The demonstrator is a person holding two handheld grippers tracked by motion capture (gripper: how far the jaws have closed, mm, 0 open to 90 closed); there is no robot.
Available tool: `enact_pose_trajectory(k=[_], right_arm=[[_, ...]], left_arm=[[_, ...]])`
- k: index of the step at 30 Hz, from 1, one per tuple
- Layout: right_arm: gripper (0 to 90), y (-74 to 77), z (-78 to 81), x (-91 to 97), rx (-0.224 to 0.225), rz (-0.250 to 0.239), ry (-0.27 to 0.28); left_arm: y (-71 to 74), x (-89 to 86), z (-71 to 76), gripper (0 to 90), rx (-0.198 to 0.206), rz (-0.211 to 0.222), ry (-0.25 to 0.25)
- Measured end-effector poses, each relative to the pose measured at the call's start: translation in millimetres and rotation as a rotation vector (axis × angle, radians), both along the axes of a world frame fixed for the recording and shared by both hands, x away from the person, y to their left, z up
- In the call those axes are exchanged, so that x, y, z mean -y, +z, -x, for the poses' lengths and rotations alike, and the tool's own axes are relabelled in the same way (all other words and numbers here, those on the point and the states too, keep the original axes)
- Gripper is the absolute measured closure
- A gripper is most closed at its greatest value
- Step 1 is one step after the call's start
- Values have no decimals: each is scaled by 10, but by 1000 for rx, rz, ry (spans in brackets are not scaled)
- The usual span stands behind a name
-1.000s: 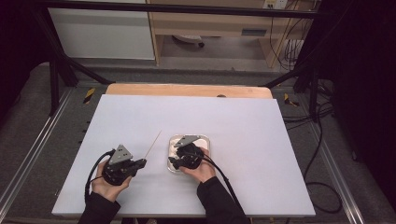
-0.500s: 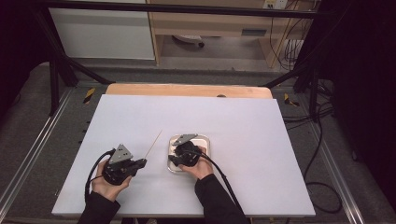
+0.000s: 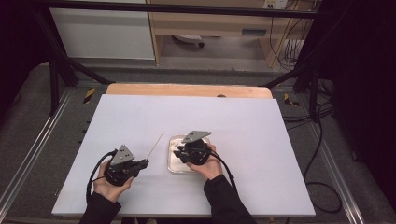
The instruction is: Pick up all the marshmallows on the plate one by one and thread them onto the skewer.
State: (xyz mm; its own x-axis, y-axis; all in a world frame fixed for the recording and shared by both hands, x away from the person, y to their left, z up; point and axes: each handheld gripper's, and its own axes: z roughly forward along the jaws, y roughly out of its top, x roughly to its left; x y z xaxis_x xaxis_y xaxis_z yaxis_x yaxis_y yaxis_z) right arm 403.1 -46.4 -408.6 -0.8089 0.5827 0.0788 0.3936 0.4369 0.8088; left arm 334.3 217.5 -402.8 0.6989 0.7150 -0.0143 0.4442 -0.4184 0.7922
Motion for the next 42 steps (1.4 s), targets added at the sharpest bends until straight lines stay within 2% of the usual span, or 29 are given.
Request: enact_pose_trajectory(k=[1,2,3,4,5,10,16,21,26,29,42], right_arm=[[735,64,24,81,8,-27,3],[736,190,76,254,17,-81,-1],[736,190,76,254,17,-81,-1],[738,312,129,418,26,-131,-3],[738,312,129,418,26,-131,-3],[746,611,227,695,42,-235,15],[754,702,237,721,42,-263,28],[756,711,229,707,24,-298,41],[756,714,221,684,4,-327,56],[756,718,219,681,7,-318,51],[759,700,205,689,-30,-359,69]], left_arm=[[2,25,10,889,4,4,-5],[6,49,20,890,8,3,-15],[8,78,30,890,14,3,-23],[9,109,41,890,21,3,-34],[10,141,52,890,26,2,-45],[-4,325,111,890,39,-9,-96],[-34,493,177,890,48,-37,-149],[-48,537,199,890,54,-41,-168],[-39,537,217,890,75,-33,-173],[-27,530,229,890,88,-27,-175],[-33,530,233,891,102,-34,-176]])
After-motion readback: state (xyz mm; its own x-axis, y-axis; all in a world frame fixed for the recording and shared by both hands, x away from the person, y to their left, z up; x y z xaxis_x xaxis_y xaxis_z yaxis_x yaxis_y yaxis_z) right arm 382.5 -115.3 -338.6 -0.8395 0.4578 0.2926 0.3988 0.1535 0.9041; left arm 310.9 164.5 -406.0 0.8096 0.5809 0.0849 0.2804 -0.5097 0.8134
